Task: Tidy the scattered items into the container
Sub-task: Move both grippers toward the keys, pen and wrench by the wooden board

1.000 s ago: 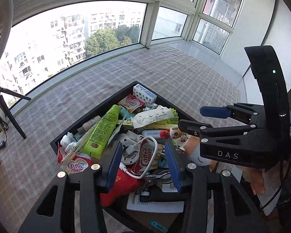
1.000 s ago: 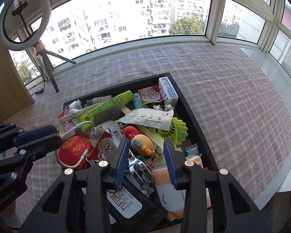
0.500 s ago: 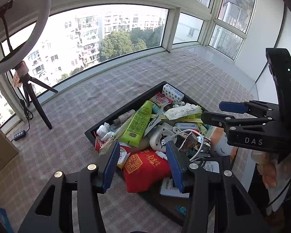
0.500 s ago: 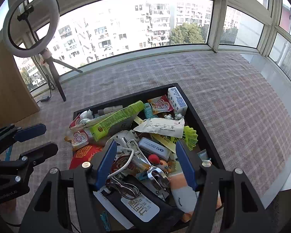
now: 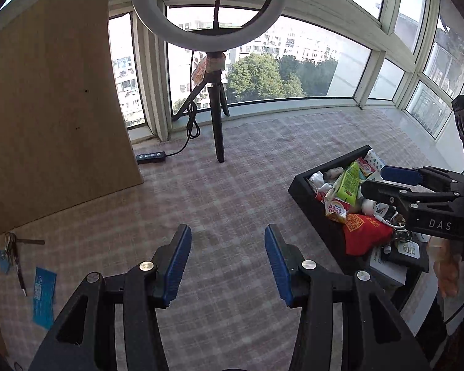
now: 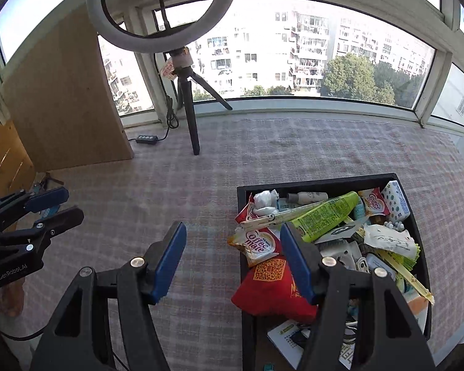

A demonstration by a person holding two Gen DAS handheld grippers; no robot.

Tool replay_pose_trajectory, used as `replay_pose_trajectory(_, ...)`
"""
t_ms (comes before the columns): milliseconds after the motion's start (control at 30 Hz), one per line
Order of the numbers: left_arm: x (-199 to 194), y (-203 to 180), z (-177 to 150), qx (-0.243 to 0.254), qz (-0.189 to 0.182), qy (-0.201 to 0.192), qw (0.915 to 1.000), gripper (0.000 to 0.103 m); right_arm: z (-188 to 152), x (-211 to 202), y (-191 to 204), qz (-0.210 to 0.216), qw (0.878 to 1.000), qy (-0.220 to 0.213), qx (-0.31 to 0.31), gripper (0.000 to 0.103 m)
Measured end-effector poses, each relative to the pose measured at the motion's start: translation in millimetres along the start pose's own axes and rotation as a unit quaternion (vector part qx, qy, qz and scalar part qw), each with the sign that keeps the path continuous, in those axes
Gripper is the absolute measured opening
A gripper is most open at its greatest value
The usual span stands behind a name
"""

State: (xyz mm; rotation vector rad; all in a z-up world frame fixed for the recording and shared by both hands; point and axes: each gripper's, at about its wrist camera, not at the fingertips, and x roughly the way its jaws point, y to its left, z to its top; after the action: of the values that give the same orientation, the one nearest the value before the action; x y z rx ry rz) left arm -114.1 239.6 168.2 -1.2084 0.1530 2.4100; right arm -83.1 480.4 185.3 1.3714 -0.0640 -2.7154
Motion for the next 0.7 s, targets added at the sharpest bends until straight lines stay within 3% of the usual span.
replay_pose_trajectory(367, -37, 176, -46, -0.11, 0.087, -0.002, 0.99, 0.046, 32, 57, 174, 0.071, 0.992, 0.018, -0.107, 0.062)
replay_pose_trajectory(700, -51, 311, -77, -0.169, 0.147, 0.006, 0.9745, 0.046, 54, 113, 318, 0.121, 0.971, 0.037, -0.204, 0.062)
